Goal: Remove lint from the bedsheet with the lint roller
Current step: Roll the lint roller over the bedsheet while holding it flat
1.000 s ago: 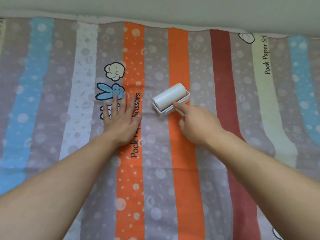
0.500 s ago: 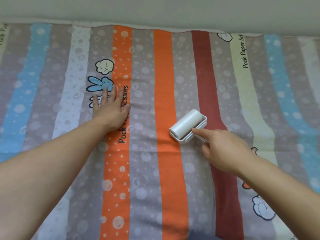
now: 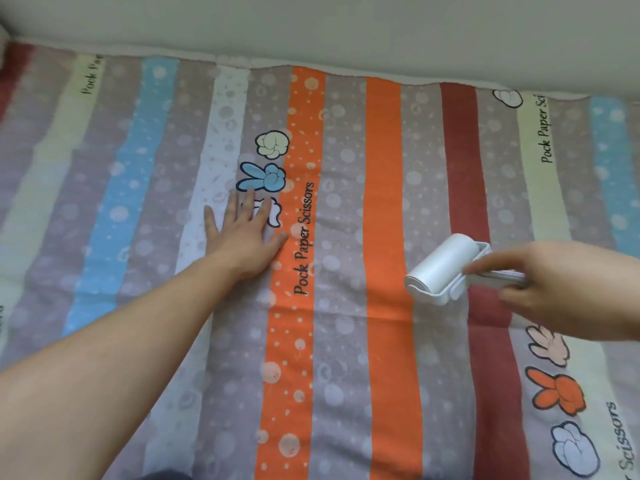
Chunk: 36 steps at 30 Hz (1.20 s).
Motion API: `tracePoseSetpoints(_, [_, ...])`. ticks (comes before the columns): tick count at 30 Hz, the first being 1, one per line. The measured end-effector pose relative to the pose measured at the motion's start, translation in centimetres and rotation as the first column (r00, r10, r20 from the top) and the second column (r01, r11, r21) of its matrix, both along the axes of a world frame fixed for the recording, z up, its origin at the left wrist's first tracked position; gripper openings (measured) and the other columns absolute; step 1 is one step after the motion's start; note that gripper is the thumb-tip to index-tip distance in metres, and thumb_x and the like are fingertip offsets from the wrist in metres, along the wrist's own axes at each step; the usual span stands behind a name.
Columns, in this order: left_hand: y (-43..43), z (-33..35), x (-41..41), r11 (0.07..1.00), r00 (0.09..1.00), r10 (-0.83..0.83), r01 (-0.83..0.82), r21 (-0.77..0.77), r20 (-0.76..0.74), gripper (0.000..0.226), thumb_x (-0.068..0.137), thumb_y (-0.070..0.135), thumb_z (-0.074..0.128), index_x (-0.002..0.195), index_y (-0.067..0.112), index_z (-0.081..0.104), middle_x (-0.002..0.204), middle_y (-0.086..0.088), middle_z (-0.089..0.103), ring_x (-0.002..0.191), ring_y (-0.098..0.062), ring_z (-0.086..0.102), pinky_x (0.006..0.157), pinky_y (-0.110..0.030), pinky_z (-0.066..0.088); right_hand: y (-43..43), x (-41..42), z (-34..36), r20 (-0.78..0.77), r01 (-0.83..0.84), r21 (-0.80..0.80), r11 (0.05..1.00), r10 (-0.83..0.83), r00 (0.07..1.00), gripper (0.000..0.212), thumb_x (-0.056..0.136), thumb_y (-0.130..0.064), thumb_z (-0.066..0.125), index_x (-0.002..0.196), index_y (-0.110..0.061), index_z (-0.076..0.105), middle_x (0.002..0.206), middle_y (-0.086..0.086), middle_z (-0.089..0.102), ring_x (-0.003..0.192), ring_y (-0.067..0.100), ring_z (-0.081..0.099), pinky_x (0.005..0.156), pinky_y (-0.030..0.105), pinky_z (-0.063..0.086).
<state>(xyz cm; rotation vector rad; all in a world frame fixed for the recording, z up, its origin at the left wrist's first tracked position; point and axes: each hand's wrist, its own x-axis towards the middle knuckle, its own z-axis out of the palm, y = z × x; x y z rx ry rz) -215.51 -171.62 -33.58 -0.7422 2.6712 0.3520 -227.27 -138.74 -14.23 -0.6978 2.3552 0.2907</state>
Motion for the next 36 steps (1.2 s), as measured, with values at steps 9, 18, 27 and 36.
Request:
tracePoseSetpoints(9, [-4.5, -1.7, 0.3, 0.999, 0.999, -0.035, 0.034, -0.015, -0.033, 0.079, 0.098, 0.070, 0.013, 0.161, 0.030, -0.012, 0.166, 0.010, -0.024, 0.149, -0.017, -0.033, 0.118, -0.060, -0.019, -19.7, -1.0, -11.7, -0.050, 0.055, -0.485, 0.873, -0.090, 0.995, 0.061, 0.087, -0.013, 0.042, 0.142, -0.038, 0.041, 0.133, 0.005, 0.059, 0.114, 0.032, 0.056, 0.086, 0.040, 0.052])
tracePoseSetpoints(18, [-4.8, -2.1, 0.1, 0.999, 0.999, -0.036, 0.037, 0.016, -0.031, 0.069, 0.103, 0.055, 0.014, 0.161, 0.029, -0.012, 0.164, 0.011, -0.029, 0.148, -0.016, -0.035, 0.117, -0.059, -0.021, -16.2, 0.4, -14.3, -0.084, -0.002, -0.428, 0.904, -0.038, 0.996, 0.055, 0.089, -0.024, 0.042, 0.142, -0.040, 0.038, 0.123, 0.012, 0.063, 0.107, 0.037, 0.059, 0.082, 0.043, 0.052])
tracePoseSetpoints(27, [-4.3, -1.8, 0.0, 0.999, 1.000, -0.026, 0.026, -0.023, -0.001, 0.071, 0.102, 0.061, 0.012, 0.161, 0.028, -0.011, 0.166, 0.011, -0.026, 0.149, -0.017, -0.033, 0.118, -0.058, -0.021, -6.5, 4.1, -11.2, -0.038, -0.041, -0.265, 0.963, 0.032, 0.999, 0.058, 0.090, -0.026, 0.043, 0.143, -0.046, 0.034, 0.127, 0.004, 0.060, 0.111, 0.027, 0.057, 0.083, 0.037, 0.047])
tracePoseSetpoints(36, [-3.4, -0.4, 1.4, 0.999, 0.999, 0.036, -0.036, 0.006, -0.026, 0.071, 0.102, 0.063, 0.015, 0.162, 0.031, -0.005, 0.167, 0.008, -0.023, 0.151, -0.019, -0.029, 0.117, -0.067, -0.012, -0.8, 5.2, -5.8, 0.012, -0.020, 0.033, 0.999, 0.019, 1.000, 0.052, 0.087, -0.031, 0.040, 0.130, -0.061, 0.040, 0.113, -0.015, 0.061, 0.083, 0.006, 0.057, 0.065, 0.024, 0.047])
